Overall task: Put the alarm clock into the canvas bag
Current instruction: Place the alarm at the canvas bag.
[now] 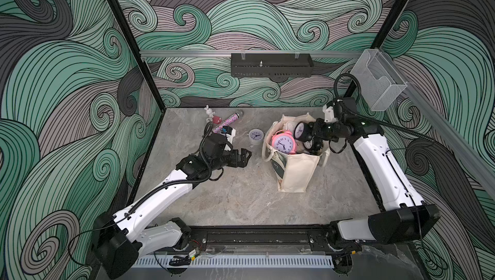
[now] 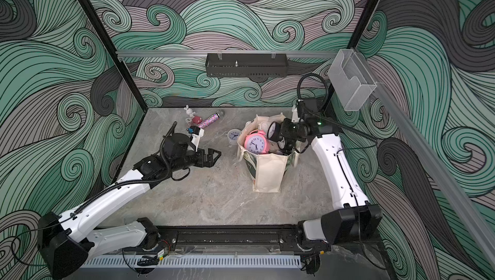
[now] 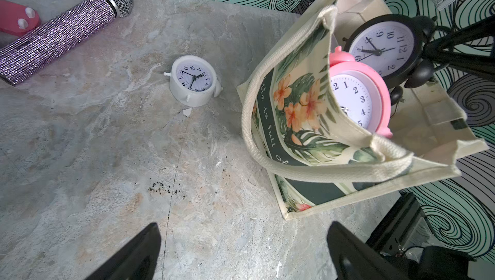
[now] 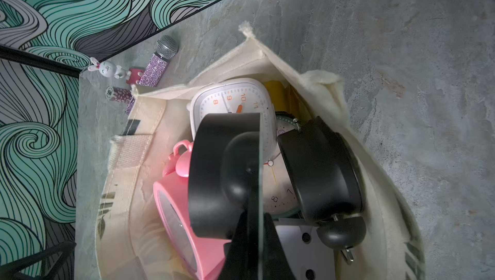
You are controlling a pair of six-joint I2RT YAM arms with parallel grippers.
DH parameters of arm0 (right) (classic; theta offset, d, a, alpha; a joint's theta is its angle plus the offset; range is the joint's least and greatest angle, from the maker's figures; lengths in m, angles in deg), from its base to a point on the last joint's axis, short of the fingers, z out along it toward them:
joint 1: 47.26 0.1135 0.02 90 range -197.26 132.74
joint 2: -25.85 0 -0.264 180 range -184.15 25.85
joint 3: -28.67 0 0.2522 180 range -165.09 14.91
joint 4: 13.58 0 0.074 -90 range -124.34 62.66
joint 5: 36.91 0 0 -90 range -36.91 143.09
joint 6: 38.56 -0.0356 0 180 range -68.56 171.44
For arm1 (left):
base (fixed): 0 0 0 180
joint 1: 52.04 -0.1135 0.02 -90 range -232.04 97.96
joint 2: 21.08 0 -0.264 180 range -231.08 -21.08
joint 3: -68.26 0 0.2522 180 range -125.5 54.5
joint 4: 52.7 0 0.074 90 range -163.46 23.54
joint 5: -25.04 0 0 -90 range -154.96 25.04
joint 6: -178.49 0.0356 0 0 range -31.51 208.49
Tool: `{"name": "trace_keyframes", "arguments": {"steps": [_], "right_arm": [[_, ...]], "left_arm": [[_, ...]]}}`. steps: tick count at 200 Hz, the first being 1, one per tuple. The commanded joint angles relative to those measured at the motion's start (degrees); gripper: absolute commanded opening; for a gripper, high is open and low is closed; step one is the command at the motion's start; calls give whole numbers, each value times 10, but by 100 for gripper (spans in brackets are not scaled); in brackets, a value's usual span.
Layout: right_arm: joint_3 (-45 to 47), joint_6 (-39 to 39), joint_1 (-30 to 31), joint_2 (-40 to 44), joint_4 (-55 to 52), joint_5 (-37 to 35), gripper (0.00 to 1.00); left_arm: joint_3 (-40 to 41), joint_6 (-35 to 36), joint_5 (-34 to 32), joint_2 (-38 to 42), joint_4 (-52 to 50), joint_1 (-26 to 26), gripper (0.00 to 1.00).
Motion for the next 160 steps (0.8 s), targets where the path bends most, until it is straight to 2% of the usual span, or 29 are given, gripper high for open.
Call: {"name": "trace_keyframes", "arguments": {"steps": [1, 18, 54, 119, 145, 149, 157, 160], "right_arm": [[-26, -13, 1, 15, 0, 31, 1], [-39, -21, 1, 18, -1, 57, 0], [-48, -27, -5, 20, 1, 68, 0], [24, -11, -28, -4, 3, 64, 0], [48, -4, -41, -10, 2, 81, 21], [51, -2, -41, -10, 2, 81, 26], [52, 2, -41, -9, -4, 71, 44], [51, 4, -41, -8, -8, 65, 46]], "left_arm": [[-11, 0, -8, -1, -6, -2, 99], [-10, 1, -8, -2, -6, -2, 99], [-9, -1, -7, -2, -6, -2, 99], [-10, 0, -8, -2, -8, -2, 99], [-9, 2, -9, -2, -8, -2, 99], [-9, 2, -10, -2, -8, -2, 99], [-9, 3, -11, -3, -7, -2, 99], [-10, 2, -12, -3, -7, -2, 99]]}}
